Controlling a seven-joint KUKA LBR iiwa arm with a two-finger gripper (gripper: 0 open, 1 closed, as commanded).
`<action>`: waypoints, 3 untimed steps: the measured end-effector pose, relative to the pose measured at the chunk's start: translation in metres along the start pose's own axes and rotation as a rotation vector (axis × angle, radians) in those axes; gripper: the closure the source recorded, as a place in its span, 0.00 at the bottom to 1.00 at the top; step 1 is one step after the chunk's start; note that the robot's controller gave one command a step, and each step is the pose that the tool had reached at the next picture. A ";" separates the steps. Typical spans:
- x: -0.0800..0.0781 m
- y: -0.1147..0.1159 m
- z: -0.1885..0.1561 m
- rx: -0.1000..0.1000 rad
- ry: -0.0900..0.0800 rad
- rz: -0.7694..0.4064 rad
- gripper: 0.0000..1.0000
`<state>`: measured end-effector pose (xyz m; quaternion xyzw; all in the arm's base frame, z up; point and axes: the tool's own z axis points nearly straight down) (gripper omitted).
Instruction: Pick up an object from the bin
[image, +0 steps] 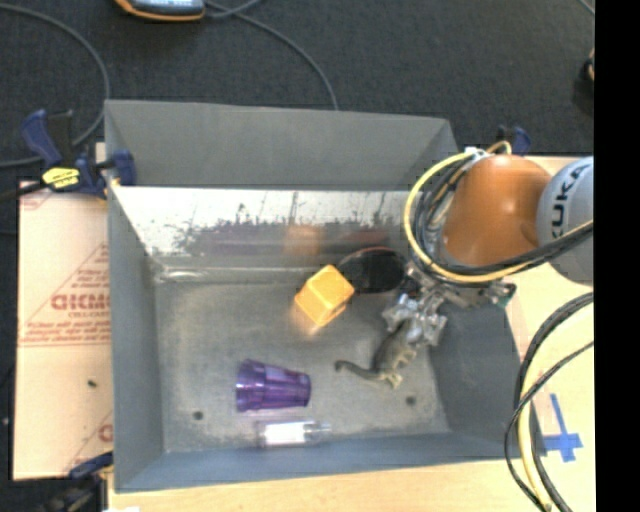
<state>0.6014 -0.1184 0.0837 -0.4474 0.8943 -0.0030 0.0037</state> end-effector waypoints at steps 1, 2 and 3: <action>0.000 0.000 -0.006 0.000 0.000 0.001 1.00; 0.000 0.000 -0.013 -0.001 0.000 0.002 1.00; 0.000 0.000 -0.026 -0.002 0.001 0.003 1.00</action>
Offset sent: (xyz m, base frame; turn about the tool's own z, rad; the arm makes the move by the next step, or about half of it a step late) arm 0.0001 0.0002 0.0458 0.0000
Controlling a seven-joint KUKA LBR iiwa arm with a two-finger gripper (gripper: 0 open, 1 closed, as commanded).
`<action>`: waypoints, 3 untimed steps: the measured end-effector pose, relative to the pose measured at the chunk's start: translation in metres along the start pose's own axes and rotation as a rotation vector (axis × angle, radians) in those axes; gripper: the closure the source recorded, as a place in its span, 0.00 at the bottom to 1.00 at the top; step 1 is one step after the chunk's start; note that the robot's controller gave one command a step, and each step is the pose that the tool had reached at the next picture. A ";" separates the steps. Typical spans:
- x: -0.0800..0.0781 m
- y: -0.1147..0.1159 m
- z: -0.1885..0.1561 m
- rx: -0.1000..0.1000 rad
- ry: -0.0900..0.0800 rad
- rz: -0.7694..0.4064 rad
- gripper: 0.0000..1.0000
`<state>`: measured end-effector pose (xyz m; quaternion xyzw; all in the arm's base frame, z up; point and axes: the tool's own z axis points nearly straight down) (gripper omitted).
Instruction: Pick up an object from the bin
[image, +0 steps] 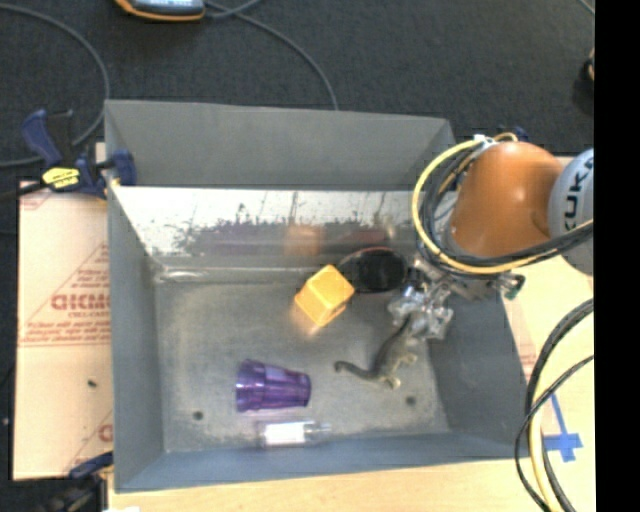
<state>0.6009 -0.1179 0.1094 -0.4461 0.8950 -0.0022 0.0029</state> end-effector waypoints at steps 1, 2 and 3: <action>-0.001 -0.001 -0.010 0.005 -0.003 0.002 1.00; -0.001 -0.002 -0.016 0.006 -0.003 0.003 1.00; -0.001 -0.002 -0.020 0.006 -0.004 0.004 1.00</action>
Offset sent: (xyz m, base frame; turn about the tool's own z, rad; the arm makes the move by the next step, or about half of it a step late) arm -0.0001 0.0001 0.0250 0.0000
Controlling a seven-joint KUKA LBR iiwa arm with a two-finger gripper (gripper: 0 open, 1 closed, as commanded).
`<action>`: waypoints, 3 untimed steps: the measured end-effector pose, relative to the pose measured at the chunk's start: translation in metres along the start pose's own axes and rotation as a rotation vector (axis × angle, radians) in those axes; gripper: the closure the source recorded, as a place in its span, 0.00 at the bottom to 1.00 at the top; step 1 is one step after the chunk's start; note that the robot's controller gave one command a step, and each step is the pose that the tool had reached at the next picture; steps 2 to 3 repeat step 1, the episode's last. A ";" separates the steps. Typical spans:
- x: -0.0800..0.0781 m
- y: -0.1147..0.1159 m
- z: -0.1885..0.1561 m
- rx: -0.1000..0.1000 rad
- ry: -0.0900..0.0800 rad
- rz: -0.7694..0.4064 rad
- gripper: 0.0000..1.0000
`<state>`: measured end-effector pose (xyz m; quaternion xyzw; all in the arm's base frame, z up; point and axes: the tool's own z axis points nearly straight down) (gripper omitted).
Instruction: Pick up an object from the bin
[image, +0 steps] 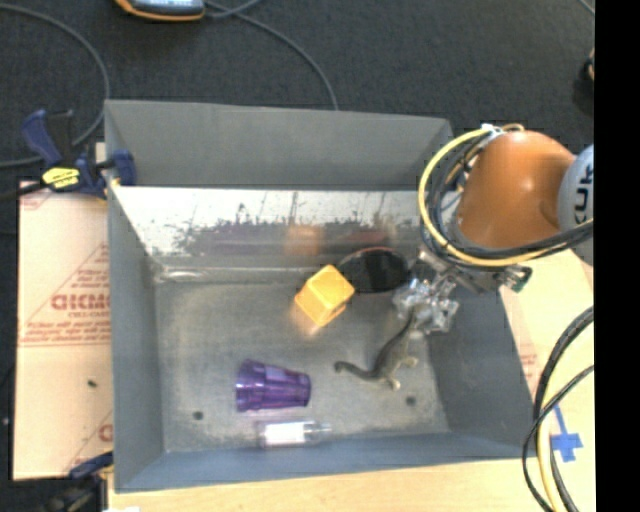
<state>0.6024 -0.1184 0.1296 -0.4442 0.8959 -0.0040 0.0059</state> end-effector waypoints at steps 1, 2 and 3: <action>0.000 0.000 -0.002 0.002 -0.001 0.001 1.00; 0.000 0.000 -0.002 0.002 -0.001 0.001 1.00; 0.000 0.000 -0.002 0.002 -0.001 0.001 1.00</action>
Offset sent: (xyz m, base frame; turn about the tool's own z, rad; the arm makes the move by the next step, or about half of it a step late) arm 0.0000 0.0000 0.0071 0.0000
